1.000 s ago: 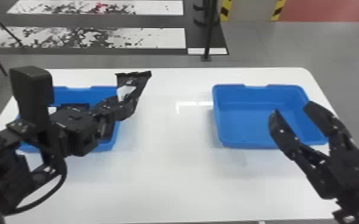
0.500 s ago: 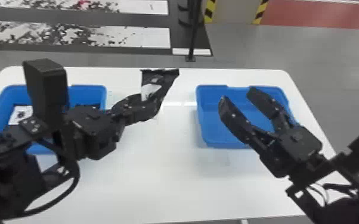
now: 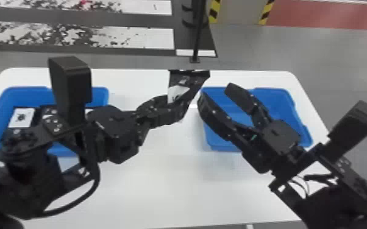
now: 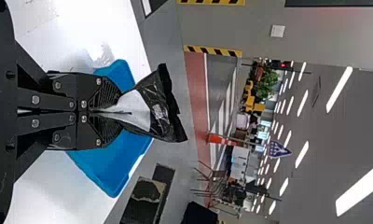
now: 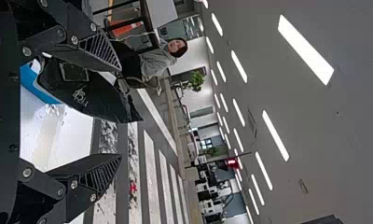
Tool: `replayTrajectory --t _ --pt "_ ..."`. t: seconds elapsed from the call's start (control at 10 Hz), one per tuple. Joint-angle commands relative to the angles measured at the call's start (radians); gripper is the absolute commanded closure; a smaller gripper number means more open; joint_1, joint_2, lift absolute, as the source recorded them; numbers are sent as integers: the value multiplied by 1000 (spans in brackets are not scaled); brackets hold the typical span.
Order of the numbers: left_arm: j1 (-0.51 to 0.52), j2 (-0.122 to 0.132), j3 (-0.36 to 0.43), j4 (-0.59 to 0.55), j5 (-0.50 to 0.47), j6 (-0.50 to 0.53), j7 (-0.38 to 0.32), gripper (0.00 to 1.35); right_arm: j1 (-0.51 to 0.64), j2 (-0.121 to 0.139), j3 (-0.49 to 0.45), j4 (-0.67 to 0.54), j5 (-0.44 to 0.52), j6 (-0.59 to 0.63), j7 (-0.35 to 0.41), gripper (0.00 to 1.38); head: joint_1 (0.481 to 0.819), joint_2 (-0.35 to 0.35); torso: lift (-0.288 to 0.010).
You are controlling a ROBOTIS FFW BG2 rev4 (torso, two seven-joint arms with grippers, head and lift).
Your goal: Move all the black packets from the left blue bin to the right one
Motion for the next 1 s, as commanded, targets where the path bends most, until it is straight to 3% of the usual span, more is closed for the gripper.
replayTrajectory --t 0.0,0.3,0.5,0.6,0.7,0.9 --pt "-10 -2 -15 13 5 4 -6 1211 -30 -8 29 24 -20 7 -1 406 695 -89 -140" --pt "-29 -5 -35 35 7 -3 -22 1211 -79 -20 73 61 -62 26 -5 464 695 -70 -140" --pt "-34 -8 -39 43 13 -11 -32 1211 -89 -20 79 88 -88 51 -8 861 695 -61 -140" --pt "-34 -8 -41 43 17 -23 -37 1211 -91 -20 73 81 -54 66 -14 1190 695 -58 -140" --pt "-34 -8 -41 43 19 -28 -40 1211 -91 -20 69 78 -36 85 -23 1283 695 -61 -140" --pt "-34 -8 -43 43 25 -33 -43 1211 -91 -22 65 59 20 85 -21 1285 695 -76 -140"
